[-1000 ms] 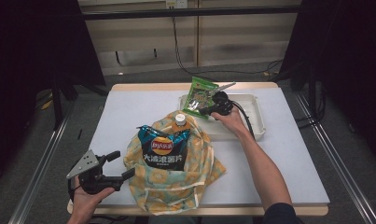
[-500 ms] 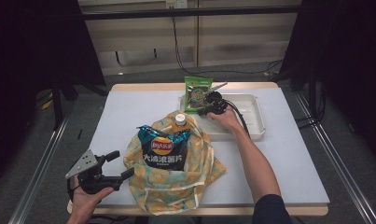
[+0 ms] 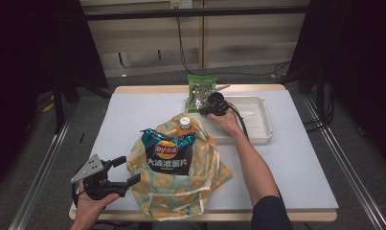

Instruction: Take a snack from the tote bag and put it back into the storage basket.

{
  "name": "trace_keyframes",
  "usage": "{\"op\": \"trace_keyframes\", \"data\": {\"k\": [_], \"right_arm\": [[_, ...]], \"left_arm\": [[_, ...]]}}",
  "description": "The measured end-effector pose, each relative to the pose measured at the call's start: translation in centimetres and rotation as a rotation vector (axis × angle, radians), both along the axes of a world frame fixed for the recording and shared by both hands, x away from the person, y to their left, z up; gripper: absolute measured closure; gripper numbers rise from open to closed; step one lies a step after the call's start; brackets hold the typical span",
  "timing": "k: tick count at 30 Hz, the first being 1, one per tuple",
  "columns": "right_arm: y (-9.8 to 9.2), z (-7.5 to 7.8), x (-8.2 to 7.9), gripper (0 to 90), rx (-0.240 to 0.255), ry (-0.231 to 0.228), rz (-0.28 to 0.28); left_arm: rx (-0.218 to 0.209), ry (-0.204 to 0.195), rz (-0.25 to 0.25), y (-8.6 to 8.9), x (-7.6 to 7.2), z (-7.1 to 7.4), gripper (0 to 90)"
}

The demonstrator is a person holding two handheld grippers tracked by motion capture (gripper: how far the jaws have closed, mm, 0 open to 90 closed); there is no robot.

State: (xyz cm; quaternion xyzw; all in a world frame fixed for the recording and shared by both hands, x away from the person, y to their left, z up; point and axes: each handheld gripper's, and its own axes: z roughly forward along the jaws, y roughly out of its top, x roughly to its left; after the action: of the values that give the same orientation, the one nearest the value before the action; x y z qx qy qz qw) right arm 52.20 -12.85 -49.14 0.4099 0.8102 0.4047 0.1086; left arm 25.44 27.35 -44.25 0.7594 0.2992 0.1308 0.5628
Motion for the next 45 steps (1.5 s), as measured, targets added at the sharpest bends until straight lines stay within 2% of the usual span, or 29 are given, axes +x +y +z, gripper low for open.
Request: {"op": "trace_keyframes", "data": {"k": [1, 4, 5, 6, 14, 15, 19, 22, 23, 25, 27, 31, 34, 41, 45], "right_arm": [[0.0, 0.0, 0.0, 84.8, 0.002, 0.005, -0.004], [-0.1, 0.0, -0.2, 81.6, 0.011, 0.004, 0.003], [-0.1, 0.1, -0.2, 81.3, 0.008, 0.004, 0.011], [-0.1, 0.1, -0.3, 81.2, 0.007, 0.006, 0.016], [-0.4, 1.2, -1.2, 80.4, 0.032, -0.011, 0.035], [-0.5, 1.5, -1.5, 79.3, 0.051, -0.018, 0.027], [-0.8, 2.1, -2.2, 72.3, 0.049, -0.040, 0.033], [-1.1, 2.9, -3.0, 67.3, 0.072, -0.074, 0.033], [-1.3, 3.2, -3.3, 64.9, 0.092, -0.082, 0.031], [-1.6, 3.7, -4.0, 60.1, 0.124, -0.098, 0.041], [-1.9, 4.1, -4.9, 58.1, 0.136, -0.126, 0.050], [-2.7, 4.6, -6.4, 52.5, 0.175, -0.151, 0.051], [-3.1, 5.1, -7.6, 45.7, 0.182, -0.162, 0.055], [-4.1, 6.4, -10.6, 38.0, 0.251, -0.187, 0.069], [-4.4, 6.8, -12.5, 34.3, 0.265, -0.197, 0.080]], "left_arm": [[0.004, -0.009, -0.003, 0.0, 0.0, 0.1, 11.2], [-0.020, -0.002, 0.000, 0.1, 0.0, 0.1, 11.2], [-0.007, 0.000, 0.008, 0.2, 0.0, 0.1, 11.2], [-0.014, 0.004, 0.015, 0.2, 0.0, 0.0, 11.2], [-0.018, 0.001, 0.003, 0.3, -0.1, 0.1, 11.3], [-0.017, 0.001, 0.005, 0.3, -0.1, 0.1, 11.3], [-0.008, -0.005, 0.001, 0.2, -0.1, 0.1, 11.3], [-0.016, -0.005, 0.006, 0.2, 0.0, 0.2, 11.4], [-0.029, -0.001, 0.010, 0.2, 0.0, 0.2, 11.4], [-0.028, 0.003, 0.008, 0.2, 0.0, 0.2, 11.4], [-0.019, -0.002, 0.008, 0.1, 0.0, 0.2, 11.5], [-0.013, -0.002, 0.004, 0.0, -0.1, 0.2, 11.9], [-0.009, -0.003, 0.003, 0.0, -0.1, 0.3, 12.2], [-0.023, 0.001, 0.005, 0.2, 0.0, 0.4, 13.5], [-0.015, 0.004, 0.001, 0.0, 0.1, 0.5, 14.5]]}}
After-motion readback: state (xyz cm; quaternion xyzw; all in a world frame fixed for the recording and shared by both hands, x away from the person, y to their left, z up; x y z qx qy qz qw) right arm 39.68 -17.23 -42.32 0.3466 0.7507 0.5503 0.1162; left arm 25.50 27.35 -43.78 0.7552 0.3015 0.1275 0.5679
